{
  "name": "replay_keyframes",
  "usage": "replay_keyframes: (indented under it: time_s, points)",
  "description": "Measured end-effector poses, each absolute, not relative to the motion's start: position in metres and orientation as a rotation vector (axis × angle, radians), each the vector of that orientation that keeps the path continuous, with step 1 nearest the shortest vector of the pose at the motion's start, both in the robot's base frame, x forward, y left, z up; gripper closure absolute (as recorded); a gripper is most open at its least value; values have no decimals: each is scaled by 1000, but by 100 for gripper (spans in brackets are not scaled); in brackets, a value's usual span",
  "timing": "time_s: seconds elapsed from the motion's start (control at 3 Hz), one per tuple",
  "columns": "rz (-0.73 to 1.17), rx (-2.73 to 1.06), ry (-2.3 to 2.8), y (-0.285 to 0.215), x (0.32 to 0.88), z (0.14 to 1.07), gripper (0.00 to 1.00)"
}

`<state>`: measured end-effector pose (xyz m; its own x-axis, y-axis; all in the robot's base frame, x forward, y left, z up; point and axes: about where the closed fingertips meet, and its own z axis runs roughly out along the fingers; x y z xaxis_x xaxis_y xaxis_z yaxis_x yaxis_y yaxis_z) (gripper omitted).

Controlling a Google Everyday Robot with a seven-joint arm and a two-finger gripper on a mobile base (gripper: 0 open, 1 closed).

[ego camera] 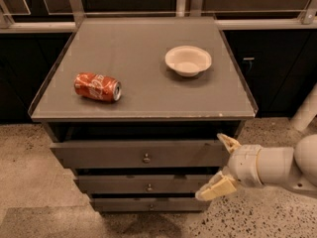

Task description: Open top drawer

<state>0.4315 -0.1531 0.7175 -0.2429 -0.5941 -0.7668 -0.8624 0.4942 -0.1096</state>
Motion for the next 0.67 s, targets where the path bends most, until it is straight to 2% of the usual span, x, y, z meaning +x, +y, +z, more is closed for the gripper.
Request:
replay_keyframes:
  time_s: [0.67]
  points:
    - [532, -1196, 1849, -130, 479, 699, 0]
